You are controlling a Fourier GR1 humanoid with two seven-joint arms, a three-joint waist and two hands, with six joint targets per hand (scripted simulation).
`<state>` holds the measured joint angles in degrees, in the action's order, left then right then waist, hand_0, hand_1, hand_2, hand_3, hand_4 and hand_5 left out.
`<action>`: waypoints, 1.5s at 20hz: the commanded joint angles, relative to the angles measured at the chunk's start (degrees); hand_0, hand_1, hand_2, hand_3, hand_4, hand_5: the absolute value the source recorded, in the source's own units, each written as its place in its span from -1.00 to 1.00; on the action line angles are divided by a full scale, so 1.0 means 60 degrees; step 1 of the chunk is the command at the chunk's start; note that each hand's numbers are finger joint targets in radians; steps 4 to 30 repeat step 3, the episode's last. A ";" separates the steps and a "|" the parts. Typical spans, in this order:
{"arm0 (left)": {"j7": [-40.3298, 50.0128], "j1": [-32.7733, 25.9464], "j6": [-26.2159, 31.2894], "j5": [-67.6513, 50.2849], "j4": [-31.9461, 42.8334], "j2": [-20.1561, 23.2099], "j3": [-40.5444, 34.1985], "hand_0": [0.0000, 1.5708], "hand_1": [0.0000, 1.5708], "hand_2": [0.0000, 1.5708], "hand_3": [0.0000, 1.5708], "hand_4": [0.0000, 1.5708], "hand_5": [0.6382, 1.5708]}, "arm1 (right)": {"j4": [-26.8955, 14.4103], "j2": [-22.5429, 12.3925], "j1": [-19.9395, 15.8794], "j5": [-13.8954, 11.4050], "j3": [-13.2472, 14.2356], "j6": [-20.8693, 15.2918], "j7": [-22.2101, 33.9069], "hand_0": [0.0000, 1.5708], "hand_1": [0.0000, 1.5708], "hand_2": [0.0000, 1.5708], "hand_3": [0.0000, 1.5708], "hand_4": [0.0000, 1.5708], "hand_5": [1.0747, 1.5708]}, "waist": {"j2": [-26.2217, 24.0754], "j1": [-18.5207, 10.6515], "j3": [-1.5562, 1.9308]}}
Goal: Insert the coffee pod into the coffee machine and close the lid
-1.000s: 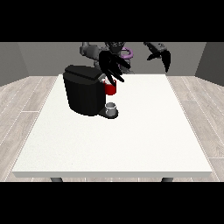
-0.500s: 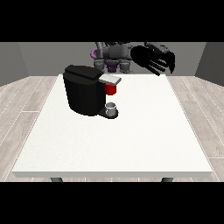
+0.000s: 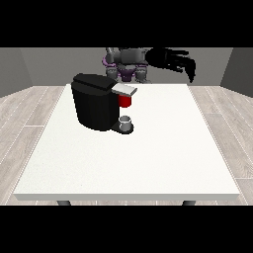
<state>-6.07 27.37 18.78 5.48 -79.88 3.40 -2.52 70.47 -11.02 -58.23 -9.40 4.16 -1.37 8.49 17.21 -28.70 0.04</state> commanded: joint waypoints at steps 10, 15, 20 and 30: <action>0.0111 -0.0952 -0.0283 -0.0169 0.0188 0.0009 -0.0402 -1.00 -1.00 -1.00 -1.00 -0.66 1.00 | 0.0183 0.1683 0.1339 -0.0100 -0.1205 -0.0149 -0.0834 -1.00 -1.00 -1.00 -1.00 -0.67 1.00 | -0.1295 0.1193 -0.0008; 0.0111 -0.0952 -0.0283 -0.0169 0.0188 0.0009 -0.0402 -1.00 -1.00 -1.00 -1.00 -0.66 1.00 | 0.0183 0.1683 0.1339 -0.0100 -0.1205 -0.0149 -0.0834 -1.00 -1.00 -1.00 -1.00 -0.67 1.00 | -0.1295 0.1193 -0.0008; 0.0111 -0.0952 -0.0283 -0.0169 0.0188 0.0009 -0.0402 -1.00 -1.00 -1.00 -1.00 -0.66 1.00 | 0.0183 0.1683 0.1339 -0.0100 -0.1205 -0.0149 -0.0834 -1.00 -1.00 -1.00 -1.00 -0.67 1.00 | -0.1295 0.1193 -0.0008; 0.0111 -0.0952 -0.0283 -0.0169 0.0188 0.0009 -0.0402 -1.00 -1.00 -1.00 -1.00 -0.66 1.00 | 0.0183 0.1683 0.1339 -0.0100 -0.1205 -0.0149 -0.0834 -1.00 -1.00 -1.00 -1.00 -0.67 1.00 | -0.1295 0.1193 -0.0008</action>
